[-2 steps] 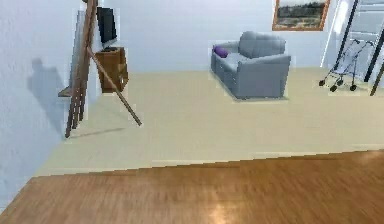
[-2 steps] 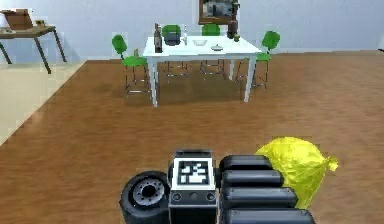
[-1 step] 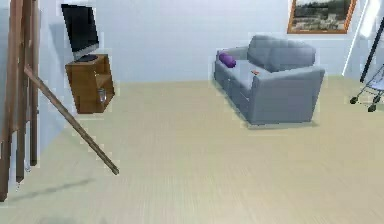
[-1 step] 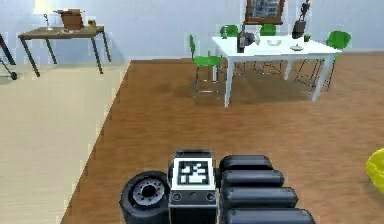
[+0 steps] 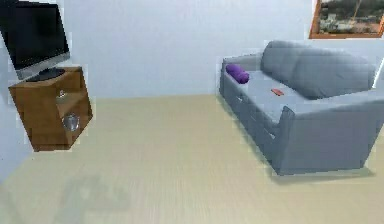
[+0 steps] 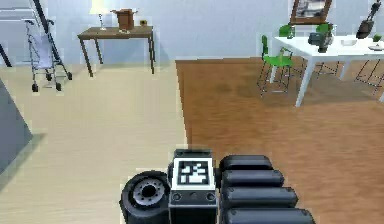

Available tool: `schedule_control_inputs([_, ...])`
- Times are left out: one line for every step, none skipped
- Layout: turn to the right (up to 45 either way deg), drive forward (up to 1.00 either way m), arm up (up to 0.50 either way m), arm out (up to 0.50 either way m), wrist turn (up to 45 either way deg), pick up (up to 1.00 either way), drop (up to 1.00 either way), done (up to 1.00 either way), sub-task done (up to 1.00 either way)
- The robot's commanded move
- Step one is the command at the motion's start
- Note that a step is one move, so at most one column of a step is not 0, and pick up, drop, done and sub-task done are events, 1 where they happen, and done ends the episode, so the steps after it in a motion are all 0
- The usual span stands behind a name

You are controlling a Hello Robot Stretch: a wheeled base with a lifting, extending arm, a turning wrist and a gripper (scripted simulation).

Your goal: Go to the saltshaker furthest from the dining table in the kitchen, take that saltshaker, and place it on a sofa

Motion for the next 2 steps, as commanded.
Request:
schedule_control_inputs([0.0,1.0,0.0,0.0,0.0,0.0,0.0,0.0,0.0])
schedule_control_inputs([0.0,1.0,0.0,0.0,0.0,0.0,0.0,0.0,0.0])
